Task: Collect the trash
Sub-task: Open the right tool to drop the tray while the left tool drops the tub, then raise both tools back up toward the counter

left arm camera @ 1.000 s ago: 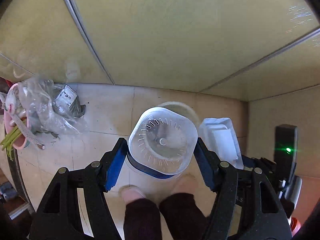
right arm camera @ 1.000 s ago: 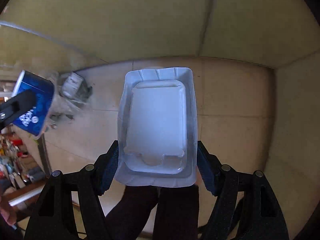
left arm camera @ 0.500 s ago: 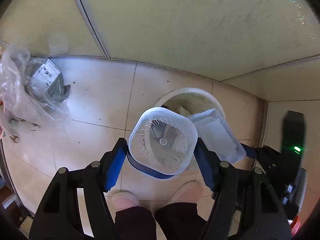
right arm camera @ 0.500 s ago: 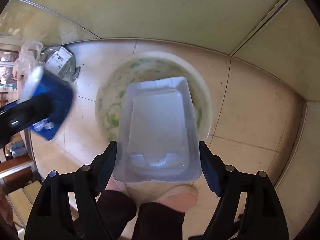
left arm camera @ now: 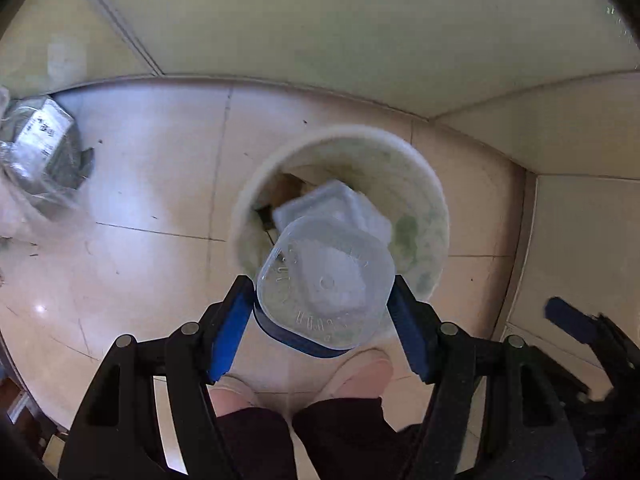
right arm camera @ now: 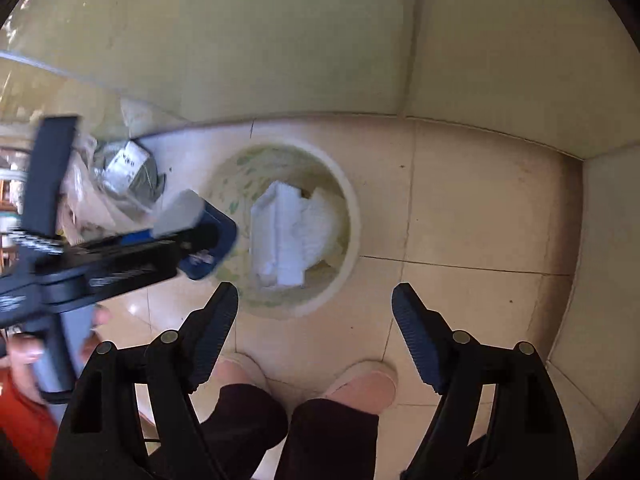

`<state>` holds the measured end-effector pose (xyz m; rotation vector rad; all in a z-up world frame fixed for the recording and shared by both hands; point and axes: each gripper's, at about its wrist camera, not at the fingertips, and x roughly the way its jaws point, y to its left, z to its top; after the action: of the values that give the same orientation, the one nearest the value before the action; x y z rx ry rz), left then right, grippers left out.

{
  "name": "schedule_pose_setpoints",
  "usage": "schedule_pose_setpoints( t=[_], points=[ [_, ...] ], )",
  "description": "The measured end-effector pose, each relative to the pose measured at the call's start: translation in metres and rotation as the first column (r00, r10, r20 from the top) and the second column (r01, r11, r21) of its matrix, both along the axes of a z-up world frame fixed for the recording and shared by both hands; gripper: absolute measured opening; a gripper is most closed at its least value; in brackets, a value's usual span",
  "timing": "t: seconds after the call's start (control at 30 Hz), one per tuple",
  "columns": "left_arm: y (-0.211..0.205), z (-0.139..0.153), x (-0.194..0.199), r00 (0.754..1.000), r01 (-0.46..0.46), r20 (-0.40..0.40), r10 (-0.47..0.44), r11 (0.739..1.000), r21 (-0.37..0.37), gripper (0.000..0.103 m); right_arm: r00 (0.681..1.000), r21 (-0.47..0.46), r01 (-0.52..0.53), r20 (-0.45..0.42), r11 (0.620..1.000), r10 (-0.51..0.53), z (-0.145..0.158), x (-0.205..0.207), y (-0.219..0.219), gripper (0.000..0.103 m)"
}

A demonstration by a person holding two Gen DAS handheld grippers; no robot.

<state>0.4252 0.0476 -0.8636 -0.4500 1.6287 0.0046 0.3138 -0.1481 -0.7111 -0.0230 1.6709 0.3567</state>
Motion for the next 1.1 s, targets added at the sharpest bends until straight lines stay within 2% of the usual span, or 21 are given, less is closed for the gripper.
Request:
schedule_pose_setpoints(
  t=[0.1,0.17,0.3,0.4,0.5,0.63,0.73,0.9,1.1],
  points=[
    [-0.009,-0.006,-0.002,1.000,0.011,-0.024,-0.012,1.000,-0.013,0.069,1.000,-0.008,0.008,0.023,1.000,-0.007,0.013,0.000,-0.002,0.077],
    [-0.011,-0.009,-0.004,0.999,0.014,-0.041,-0.015,1.000,-0.025,0.080,0.999,-0.004,0.013,0.038,1.000,-0.013,0.023,0.001,-0.002,0.077],
    [-0.011,-0.003,-0.007,0.999,0.019,-0.040,-0.020,1.000,-0.022,0.080,0.998,0.013,0.020,0.060,1.000,-0.021,0.041,0.001,0.000,0.077],
    [-0.007,0.014,-0.012,1.000,0.005,-0.030,-0.005,1.000,-0.013,0.080,0.997,0.019,0.031,0.077,0.999,-0.032,0.059,0.000,0.000,0.077],
    [-0.002,0.048,-0.018,1.000,0.003,-0.006,-0.003,1.000,0.020,0.080,0.995,0.021,0.041,0.087,0.999,-0.043,0.083,0.002,0.000,0.077],
    [0.002,0.122,-0.023,0.998,0.033,0.054,-0.037,0.997,0.074,0.080,0.993,0.031,0.055,0.100,0.998,-0.058,0.131,0.008,0.003,0.077],
    [0.002,0.195,-0.025,0.992,0.056,0.111,-0.066,0.994,0.099,0.080,0.990,0.040,0.062,0.124,0.997,-0.066,0.178,0.011,0.007,0.077],
    [0.005,0.316,-0.031,0.972,0.079,0.211,-0.108,0.987,0.140,0.080,0.979,0.064,0.070,0.187,0.996,-0.080,0.279,0.020,0.012,0.077],
    [0.004,0.466,-0.034,0.930,0.048,0.352,-0.104,0.986,0.162,0.080,0.952,0.113,0.072,0.288,0.991,-0.102,0.403,0.026,0.006,0.077]
  ],
)
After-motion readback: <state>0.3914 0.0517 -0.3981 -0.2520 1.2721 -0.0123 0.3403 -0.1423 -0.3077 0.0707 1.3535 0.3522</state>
